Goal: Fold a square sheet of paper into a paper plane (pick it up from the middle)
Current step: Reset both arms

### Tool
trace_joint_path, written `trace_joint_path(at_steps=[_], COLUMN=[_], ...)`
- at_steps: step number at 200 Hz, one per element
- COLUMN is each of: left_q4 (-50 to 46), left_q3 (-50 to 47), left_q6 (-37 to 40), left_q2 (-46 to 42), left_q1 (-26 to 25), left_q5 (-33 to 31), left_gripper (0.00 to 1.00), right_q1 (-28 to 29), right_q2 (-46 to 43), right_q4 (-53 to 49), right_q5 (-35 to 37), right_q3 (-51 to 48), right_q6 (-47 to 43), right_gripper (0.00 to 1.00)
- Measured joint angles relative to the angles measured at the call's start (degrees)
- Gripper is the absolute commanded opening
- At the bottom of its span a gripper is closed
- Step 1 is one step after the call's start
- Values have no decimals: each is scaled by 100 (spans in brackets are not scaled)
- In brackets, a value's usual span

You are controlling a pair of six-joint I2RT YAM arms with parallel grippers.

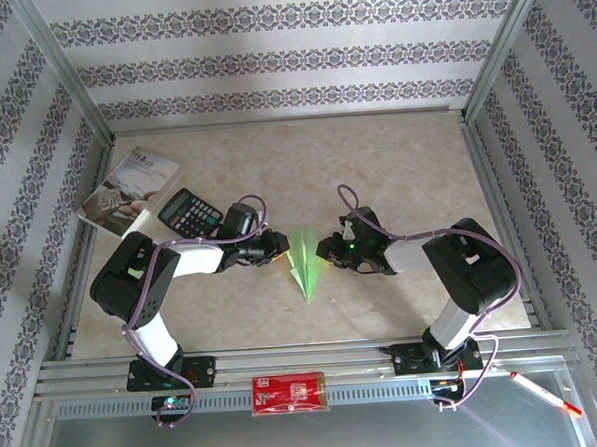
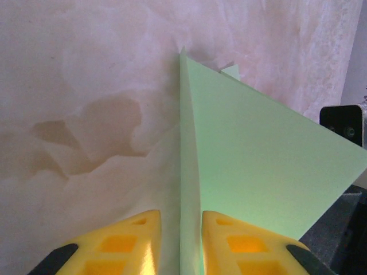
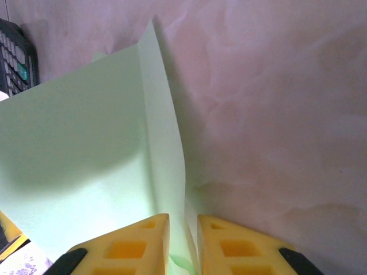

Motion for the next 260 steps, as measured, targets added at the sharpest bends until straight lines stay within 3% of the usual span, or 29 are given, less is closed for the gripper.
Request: trace_joint_path(at_steps=[53, 95, 125, 135, 170, 189, 219, 260], left_q4=[-46, -365, -890, -1071, -1394, -1327, -540, 511], left_q3=[-197, -284, -280, -278, -267, -304, -684, -975], left_q6=[111, 588, 1241, 1475, 2441, 2850, 3427, 3936], left_q2=[-439, -1373, -2203, -2483, -3152, -3174, -2651, -1451], left_q1=[245, 962, 1657, 1856, 2511, 2887, 3344, 3681], left_q5=[-20, -166, -787, -1095, -2487, -3108, -3423, -2940], left_gripper=[48, 62, 76, 80, 100, 100, 100, 100], right_q1=[-343, -894, -955, -957, -1176, -1469, -2131, -2420], right_q2=[-269, -1432, -2188, -2354, -2461, -2417, -2129, -1779], right_q4=[37, -743, -1722, -1851, -2028, -1961, -1139, -140], right_q5=[284, 876, 2291, 2889, 4809, 5351, 5337, 4778], right_q3=[0, 81, 501, 566, 570, 549, 129, -476], right_q6=[-195, -896, -1978, -2339, -3416, -3932, -4424, -4881], right_gripper=[38, 55, 90, 98, 98, 98, 98, 98])
